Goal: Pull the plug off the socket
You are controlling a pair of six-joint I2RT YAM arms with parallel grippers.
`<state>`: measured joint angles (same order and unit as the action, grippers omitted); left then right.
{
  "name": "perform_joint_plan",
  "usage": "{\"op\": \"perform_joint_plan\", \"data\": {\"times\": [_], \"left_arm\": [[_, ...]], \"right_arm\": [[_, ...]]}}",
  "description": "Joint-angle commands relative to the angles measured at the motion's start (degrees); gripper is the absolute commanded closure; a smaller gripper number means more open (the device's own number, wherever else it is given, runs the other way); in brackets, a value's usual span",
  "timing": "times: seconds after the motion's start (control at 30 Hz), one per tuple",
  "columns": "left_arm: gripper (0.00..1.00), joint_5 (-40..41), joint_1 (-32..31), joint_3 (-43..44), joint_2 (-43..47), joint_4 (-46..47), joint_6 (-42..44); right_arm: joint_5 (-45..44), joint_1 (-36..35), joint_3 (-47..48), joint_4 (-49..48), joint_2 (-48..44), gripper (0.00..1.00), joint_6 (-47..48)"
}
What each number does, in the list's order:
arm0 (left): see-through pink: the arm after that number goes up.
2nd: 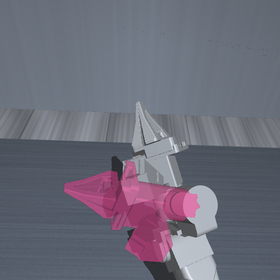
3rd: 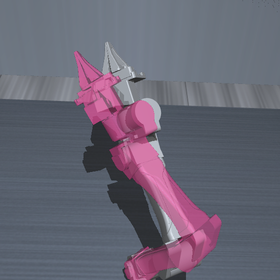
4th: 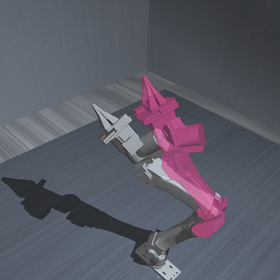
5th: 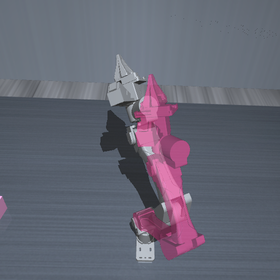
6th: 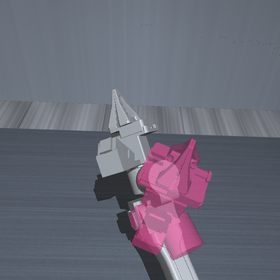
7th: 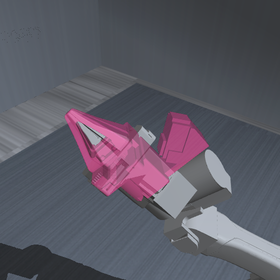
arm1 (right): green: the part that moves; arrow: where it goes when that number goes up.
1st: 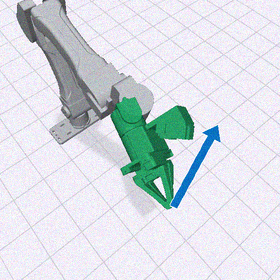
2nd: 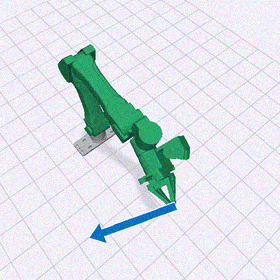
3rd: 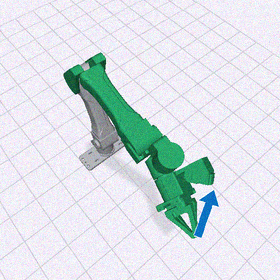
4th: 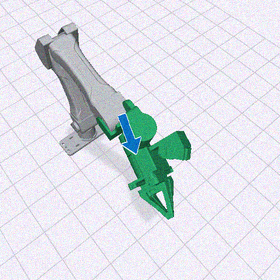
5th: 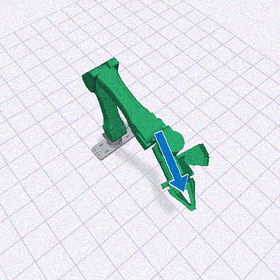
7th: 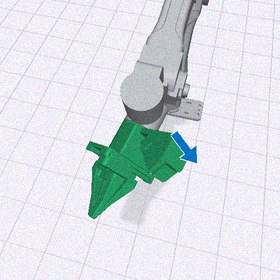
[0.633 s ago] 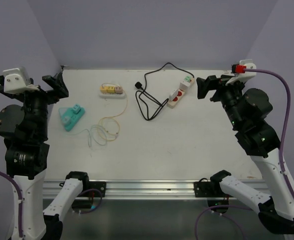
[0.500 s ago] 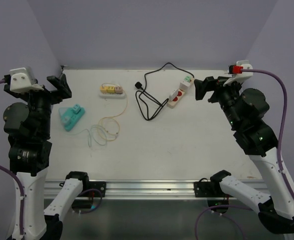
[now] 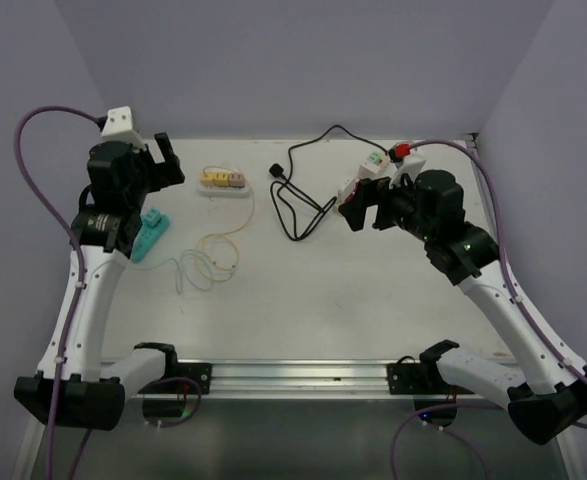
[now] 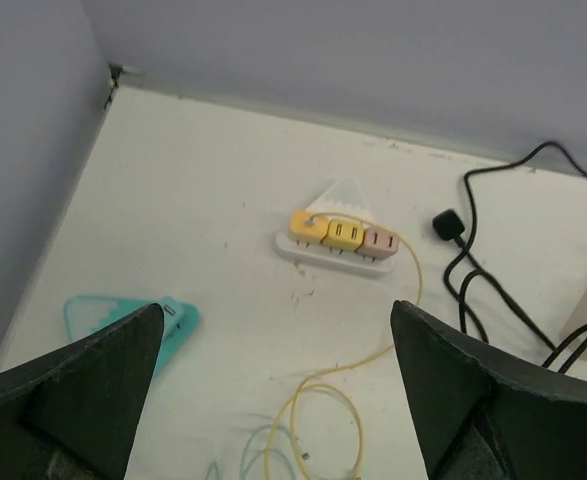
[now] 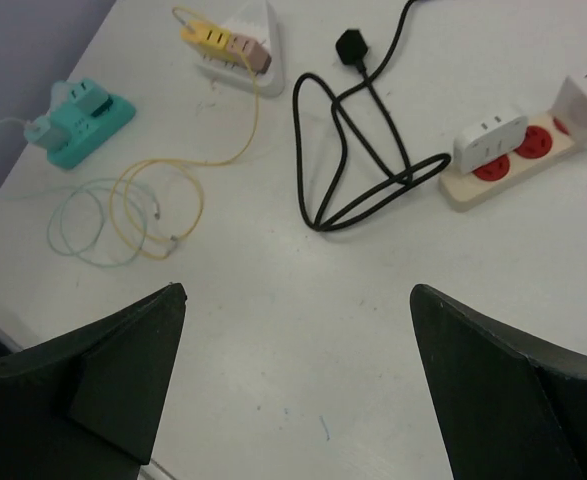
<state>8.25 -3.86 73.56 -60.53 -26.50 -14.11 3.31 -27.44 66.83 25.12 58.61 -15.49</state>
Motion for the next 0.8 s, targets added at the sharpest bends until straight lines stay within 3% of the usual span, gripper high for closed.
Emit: {"op": "perform_joint_plan", "data": {"times": [0.0,0.17,0.37,0.5,0.77], "left_arm": [[0.0,4.64,0.52,-2.71,-5.81,-2.07,-4.08],[0.0,6.69,3.85,-3.16,-15.91,0.74,-8.9],[0.0,6.43,13.78,-2.72,-25.31,5.4,-14.53],[0.0,4.5,19.48,-1.58,-30.78,7.34,-15.25],[0.03,1.77,24.16,1.23,-41.06,7.43,-13.84]], "right_arm": [[10.83,-0.16,-2.05,-0.51,0.71,0.01,-3.41],[17.25,-0.07,-4.77,-1.31,2.47,0.01,-4.38],[22.08,-0.07,-7.5,-1.57,3.53,0.01,-3.85],[22.62,-0.07,-8.56,-0.96,3.27,0.01,-2.19],[21.74,-0.07,-8.82,0.36,3.26,0.01,1.07]]}}
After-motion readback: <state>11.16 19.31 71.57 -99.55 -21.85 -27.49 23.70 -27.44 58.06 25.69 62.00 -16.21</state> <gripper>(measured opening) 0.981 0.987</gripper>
